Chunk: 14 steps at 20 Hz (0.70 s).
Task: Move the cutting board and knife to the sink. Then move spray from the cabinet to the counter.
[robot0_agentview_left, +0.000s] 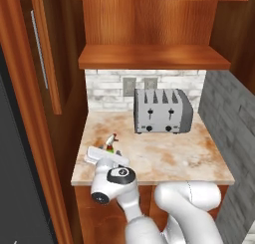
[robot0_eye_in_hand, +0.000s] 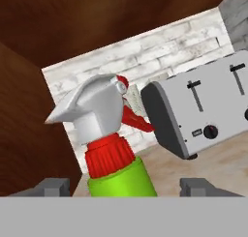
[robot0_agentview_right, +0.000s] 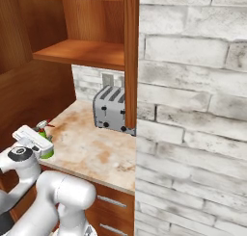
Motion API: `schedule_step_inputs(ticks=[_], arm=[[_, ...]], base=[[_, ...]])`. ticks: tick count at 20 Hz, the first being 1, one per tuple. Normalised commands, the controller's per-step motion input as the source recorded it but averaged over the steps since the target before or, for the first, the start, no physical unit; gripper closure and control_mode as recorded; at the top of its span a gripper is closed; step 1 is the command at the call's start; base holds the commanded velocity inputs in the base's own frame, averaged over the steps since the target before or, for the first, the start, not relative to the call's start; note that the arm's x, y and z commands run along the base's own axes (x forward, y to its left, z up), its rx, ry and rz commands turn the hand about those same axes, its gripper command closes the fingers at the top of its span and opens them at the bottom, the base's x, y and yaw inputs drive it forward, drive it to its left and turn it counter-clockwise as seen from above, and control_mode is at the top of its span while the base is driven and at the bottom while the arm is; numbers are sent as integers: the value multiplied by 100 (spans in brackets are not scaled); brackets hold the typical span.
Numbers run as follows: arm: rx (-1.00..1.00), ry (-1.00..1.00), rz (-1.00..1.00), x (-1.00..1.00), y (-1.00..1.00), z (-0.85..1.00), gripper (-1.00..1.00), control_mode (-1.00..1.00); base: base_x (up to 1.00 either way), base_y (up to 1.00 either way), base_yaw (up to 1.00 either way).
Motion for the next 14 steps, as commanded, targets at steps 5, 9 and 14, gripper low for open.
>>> schedule_step_inputs(ticks=[5, 9, 14], arm=[[0, -14, 0, -41, 0, 23, -100, -100], [3, -3, 0, -27, 0, 1, -100, -100], [3, -3, 0, -41, 0, 1, -100, -100]], base=[[0, 0, 0], [0, 0, 0], [0, 0, 0]])
